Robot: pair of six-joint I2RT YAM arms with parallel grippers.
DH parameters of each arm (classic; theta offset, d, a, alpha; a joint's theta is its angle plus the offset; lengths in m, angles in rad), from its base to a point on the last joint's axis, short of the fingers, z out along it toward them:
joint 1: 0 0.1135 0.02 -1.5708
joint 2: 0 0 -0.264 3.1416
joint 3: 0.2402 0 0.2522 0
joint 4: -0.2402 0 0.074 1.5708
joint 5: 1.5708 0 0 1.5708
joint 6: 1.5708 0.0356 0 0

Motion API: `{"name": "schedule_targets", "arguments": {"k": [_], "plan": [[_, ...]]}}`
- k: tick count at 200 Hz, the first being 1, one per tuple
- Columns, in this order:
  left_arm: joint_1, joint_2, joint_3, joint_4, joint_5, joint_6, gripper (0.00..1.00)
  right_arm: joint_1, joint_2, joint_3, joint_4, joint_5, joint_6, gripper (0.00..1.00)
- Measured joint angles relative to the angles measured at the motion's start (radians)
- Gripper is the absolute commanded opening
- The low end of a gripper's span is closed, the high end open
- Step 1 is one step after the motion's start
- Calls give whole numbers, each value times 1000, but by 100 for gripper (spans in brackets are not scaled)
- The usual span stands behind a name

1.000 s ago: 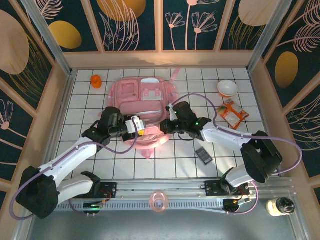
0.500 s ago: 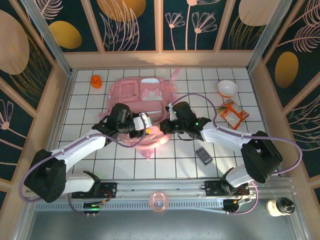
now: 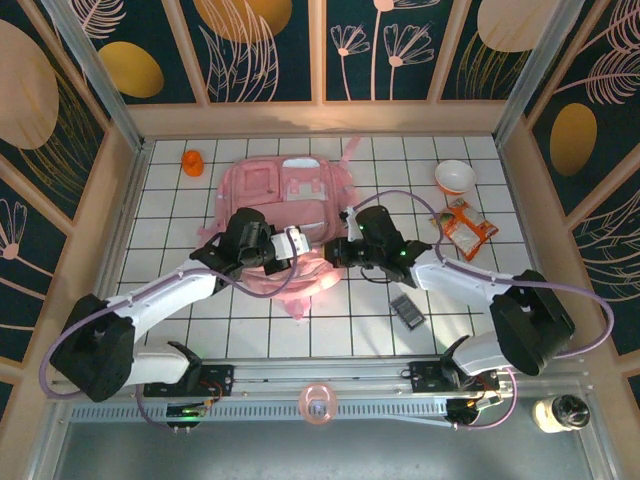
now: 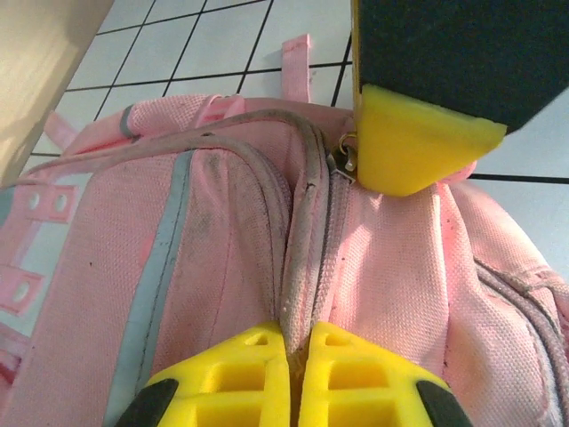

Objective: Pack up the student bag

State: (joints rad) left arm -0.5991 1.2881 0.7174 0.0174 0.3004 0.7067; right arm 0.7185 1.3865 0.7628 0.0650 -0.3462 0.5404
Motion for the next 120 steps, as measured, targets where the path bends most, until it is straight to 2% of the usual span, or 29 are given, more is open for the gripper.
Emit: {"name": "schedule_targets", "arguments": {"k": [26,58,68,78,90,120], "plan": [[-6,-82,-27,-43,-30,15,0,11,-31,-21,28,-32,24,0],[-6,-194,-79,-105,-67,34,0,81,-43,-40,62,-18,51,0],[-6,-211,-81,-130,-66,37,10,96,-43,-49,76,-16,64,0],[-6,-220,-81,-152,-64,37,27,105,-42,-53,85,-14,72,0],[-5,-226,-78,-181,-62,29,42,115,-33,-51,90,-10,76,0],[5,-229,-54,-213,-18,-15,49,125,10,-40,66,8,76,0]]}}
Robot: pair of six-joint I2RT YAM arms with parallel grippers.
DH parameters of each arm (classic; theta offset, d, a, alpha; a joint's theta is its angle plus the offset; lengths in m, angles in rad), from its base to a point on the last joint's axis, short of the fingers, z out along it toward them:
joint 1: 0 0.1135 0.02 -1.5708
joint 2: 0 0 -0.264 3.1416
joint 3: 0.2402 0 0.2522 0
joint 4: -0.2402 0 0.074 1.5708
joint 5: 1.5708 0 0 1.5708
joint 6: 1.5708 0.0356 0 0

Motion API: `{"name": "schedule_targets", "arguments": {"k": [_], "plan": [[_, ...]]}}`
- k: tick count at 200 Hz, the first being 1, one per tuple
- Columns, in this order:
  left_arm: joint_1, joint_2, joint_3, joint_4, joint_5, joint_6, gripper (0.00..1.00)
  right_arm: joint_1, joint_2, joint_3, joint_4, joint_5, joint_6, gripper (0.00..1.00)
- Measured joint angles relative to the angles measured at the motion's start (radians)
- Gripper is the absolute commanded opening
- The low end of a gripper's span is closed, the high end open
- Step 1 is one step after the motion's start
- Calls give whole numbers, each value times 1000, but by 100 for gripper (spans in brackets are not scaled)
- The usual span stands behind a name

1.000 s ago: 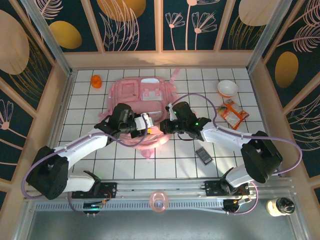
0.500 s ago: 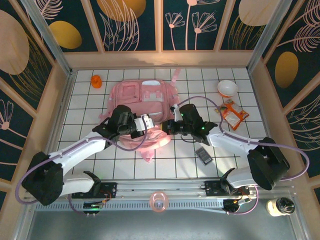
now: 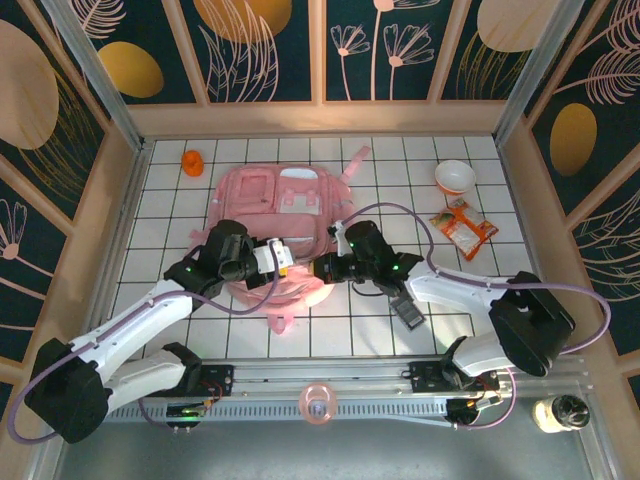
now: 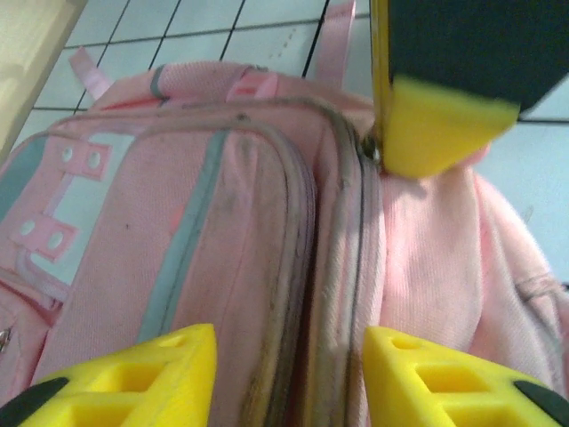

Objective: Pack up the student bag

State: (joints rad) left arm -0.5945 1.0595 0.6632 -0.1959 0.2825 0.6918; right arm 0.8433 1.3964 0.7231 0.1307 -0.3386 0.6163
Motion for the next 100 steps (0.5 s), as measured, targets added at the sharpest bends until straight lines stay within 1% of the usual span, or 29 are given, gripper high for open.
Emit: {"name": "schedule_targets", "arguments": {"k": [20,43,68,76,84,100], "plan": [[-11,16,15,22,14,-18,52,3,6,6,-7,6,0,0],[-18,89,43,38,23,-21,54,4,6,7,-7,8,0,0],[-21,165,65,43,37,-19,53,4,6,7,-8,8,0,0],[-23,182,67,48,47,-19,50,4,6,7,-8,8,0,0],[-24,193,69,54,52,-16,45,5,5,7,-8,8,0,0],[-27,209,69,63,60,-6,32,5,5,7,-8,8,-1,0]]}}
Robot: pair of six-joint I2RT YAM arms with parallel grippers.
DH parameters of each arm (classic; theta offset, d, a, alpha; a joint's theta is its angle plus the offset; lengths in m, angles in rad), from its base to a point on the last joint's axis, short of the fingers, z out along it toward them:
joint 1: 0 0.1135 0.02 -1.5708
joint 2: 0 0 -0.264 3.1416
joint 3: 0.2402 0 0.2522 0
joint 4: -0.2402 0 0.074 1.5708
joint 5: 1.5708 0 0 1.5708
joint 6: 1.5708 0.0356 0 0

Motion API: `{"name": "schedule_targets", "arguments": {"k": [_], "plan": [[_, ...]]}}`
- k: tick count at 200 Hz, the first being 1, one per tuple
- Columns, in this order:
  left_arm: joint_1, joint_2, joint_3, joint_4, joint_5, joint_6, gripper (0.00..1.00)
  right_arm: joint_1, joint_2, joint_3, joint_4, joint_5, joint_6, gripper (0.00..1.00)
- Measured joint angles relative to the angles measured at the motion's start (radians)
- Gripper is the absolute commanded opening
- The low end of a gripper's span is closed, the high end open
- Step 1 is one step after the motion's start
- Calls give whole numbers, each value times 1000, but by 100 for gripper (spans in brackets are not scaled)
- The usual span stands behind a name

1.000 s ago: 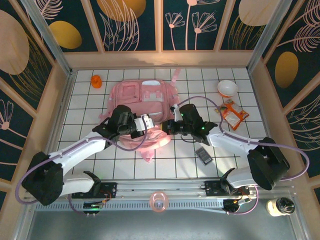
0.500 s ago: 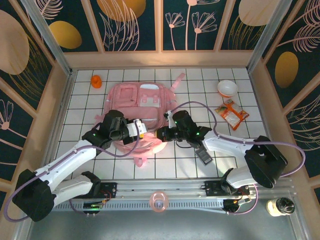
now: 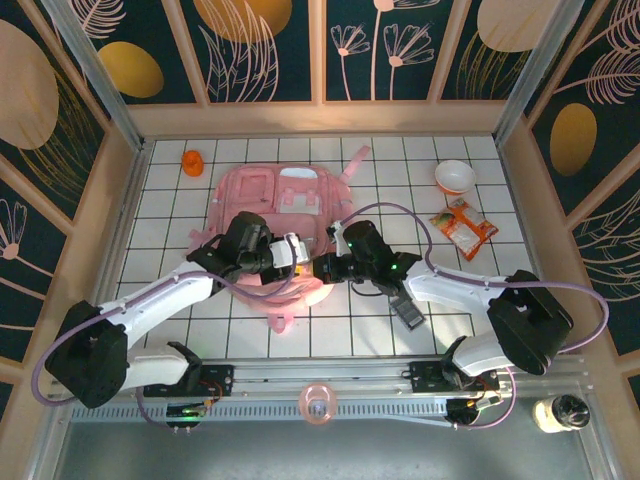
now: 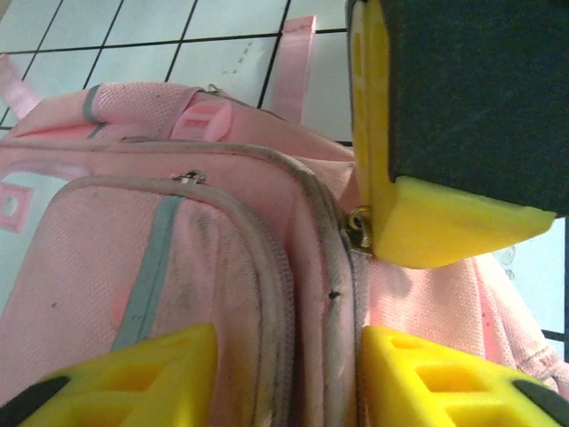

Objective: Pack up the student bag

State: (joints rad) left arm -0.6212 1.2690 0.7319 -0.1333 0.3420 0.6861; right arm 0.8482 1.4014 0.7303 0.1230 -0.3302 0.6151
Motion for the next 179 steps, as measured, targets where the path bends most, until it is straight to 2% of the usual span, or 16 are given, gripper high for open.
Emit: {"name": "schedule_targets", "arguments": {"k": [34,109,138,179], "plan": [[-7,3,1,12,-9,-6,0,-23,-3,0,1,-9,-11,0],[-7,-115,-37,54,-47,-9,0,-157,-16,46,-52,-166,-122,0],[-7,-135,-42,52,-56,-7,0,-219,30,103,-125,-192,-179,0],[2,-143,-45,49,-45,4,0,-243,100,181,-177,-229,-238,0]]}}
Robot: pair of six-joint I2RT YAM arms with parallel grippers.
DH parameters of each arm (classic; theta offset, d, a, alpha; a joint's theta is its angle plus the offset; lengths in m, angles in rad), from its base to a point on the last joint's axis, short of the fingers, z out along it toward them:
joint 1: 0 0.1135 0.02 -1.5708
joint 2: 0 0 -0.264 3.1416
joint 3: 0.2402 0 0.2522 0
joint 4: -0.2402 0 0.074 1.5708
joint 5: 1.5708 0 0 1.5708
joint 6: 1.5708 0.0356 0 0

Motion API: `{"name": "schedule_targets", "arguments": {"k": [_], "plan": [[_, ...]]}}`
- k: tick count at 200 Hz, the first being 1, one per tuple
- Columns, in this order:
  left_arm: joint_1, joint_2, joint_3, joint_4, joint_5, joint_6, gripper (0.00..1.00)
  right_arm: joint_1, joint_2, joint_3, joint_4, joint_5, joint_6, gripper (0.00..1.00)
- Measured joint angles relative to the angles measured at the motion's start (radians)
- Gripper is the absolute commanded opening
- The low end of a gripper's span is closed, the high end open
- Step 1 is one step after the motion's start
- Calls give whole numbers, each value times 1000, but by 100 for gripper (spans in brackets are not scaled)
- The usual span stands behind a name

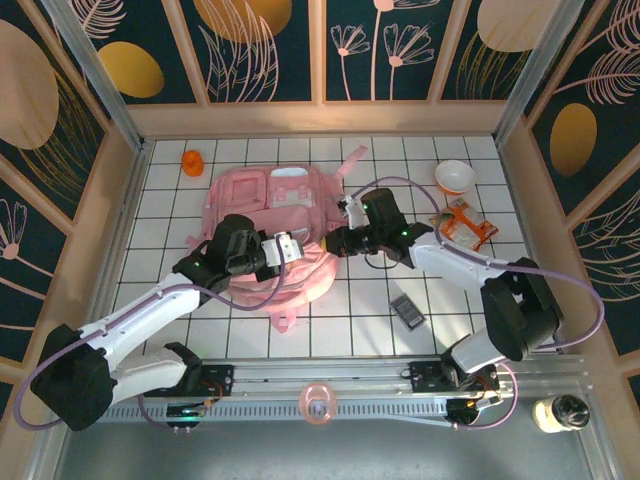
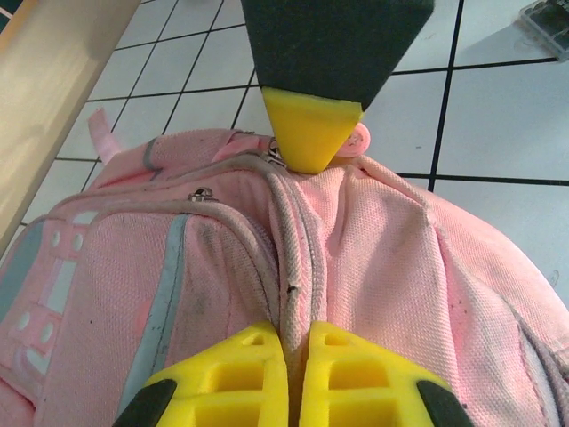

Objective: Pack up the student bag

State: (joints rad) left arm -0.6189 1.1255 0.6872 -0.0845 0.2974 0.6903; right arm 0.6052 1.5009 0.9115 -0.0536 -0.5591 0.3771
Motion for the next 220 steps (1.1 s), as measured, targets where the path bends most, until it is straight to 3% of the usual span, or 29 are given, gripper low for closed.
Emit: {"name": "schedule_targets", "arguments": {"k": [35,102,117,135,150,185,220], "plan": [[5,-27,-16,-25,64,16,0,-53,87,56,-27,61,-25,0],[4,-49,-42,-19,70,15,0,-60,114,90,-80,68,-65,0],[3,-49,-45,-16,69,8,21,-61,124,93,-80,66,-66,0],[2,-68,-47,-25,93,-26,42,-69,125,93,-73,91,-66,21],[-2,-114,-44,-41,115,-49,52,-101,119,86,-62,142,-68,32],[-4,-189,58,-168,100,-58,59,-129,-69,11,-44,264,-65,35],[-4,-230,93,-284,-42,34,63,-100,-337,-135,80,286,-64,38]]}}
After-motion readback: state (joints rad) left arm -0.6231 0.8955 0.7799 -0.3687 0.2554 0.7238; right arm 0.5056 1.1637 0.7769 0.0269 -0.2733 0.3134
